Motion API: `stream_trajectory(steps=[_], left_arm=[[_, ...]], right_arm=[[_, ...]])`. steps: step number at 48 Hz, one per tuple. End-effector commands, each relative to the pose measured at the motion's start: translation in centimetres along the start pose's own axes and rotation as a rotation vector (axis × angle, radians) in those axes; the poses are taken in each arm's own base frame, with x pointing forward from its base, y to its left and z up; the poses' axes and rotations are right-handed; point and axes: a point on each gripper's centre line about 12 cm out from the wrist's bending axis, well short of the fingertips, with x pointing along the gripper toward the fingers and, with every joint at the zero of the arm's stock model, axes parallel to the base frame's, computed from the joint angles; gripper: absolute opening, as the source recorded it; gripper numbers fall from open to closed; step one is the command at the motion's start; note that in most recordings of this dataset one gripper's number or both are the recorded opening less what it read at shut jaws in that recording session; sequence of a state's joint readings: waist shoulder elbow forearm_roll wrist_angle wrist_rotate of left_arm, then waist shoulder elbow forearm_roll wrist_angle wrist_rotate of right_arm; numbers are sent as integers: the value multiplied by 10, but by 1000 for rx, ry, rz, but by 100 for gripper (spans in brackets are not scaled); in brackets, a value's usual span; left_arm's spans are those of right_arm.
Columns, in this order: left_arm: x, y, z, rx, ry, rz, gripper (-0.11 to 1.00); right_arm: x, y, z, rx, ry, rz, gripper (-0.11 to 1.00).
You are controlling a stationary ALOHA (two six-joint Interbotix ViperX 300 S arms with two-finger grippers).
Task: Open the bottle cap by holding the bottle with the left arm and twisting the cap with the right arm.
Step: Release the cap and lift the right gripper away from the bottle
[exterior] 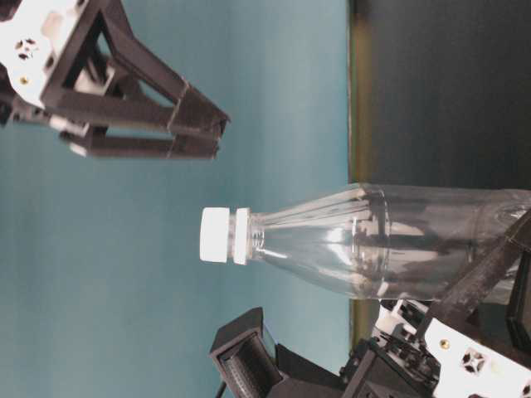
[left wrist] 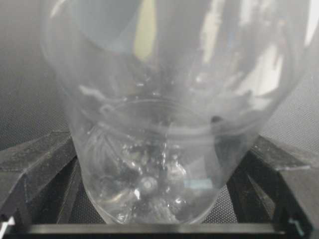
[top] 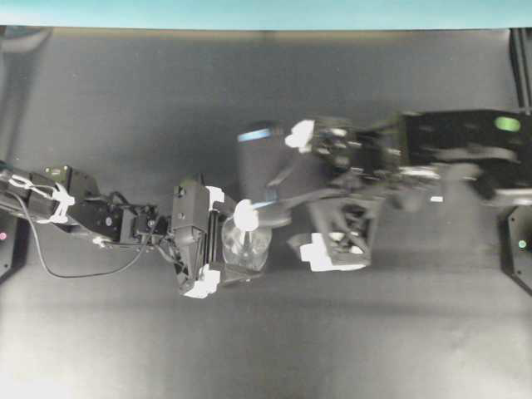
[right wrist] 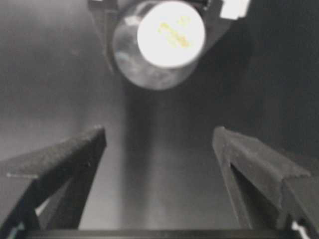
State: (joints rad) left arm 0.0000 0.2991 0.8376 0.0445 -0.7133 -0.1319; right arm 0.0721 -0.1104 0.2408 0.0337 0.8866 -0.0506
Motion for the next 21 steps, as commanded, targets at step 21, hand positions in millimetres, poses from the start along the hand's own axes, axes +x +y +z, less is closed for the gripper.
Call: stream_trajectory(steps=[21], left_arm=[[0, 1, 3, 0, 6, 5, 98]], right_arm=[[-56, 9, -42, 154, -324, 28, 83]])
